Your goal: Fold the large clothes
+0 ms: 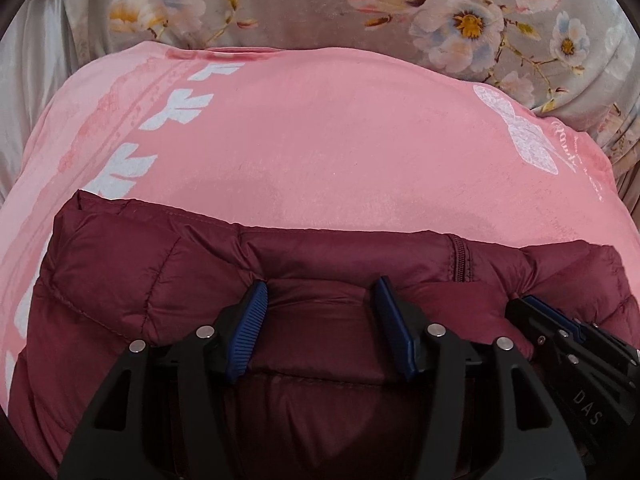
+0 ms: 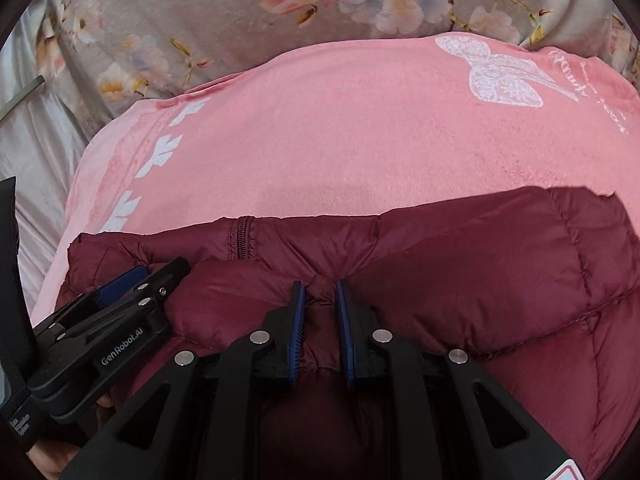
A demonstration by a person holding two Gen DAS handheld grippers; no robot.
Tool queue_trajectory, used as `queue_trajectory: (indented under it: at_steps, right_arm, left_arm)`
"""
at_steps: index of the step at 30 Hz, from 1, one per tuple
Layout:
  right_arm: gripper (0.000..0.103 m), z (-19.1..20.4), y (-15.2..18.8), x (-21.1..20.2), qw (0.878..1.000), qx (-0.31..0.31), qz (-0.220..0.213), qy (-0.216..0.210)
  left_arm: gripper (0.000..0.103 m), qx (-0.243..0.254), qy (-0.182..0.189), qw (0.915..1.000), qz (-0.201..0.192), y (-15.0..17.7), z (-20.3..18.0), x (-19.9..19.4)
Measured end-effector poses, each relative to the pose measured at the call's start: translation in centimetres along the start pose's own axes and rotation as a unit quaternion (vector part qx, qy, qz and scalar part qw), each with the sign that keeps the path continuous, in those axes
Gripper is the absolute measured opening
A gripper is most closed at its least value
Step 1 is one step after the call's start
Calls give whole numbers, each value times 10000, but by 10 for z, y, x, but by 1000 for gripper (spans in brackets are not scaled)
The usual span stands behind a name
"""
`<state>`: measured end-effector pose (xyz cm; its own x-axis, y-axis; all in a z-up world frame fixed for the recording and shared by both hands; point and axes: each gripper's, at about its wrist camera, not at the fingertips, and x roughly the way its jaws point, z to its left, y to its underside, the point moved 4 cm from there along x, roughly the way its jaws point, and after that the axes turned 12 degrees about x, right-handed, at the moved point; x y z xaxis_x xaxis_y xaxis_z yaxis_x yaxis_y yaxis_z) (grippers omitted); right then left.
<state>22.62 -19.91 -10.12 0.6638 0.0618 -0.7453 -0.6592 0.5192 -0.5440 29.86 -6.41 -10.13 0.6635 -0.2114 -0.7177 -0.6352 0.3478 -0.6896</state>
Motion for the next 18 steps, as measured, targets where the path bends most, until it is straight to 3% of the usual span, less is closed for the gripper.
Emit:
queue_trajectory:
  at_steps: [18]
  right_arm:
    - [15, 3, 4, 4, 9998, -125, -145, 114]
  left_arm:
    - [61, 221, -264, 9994, 51, 0, -9, 7]
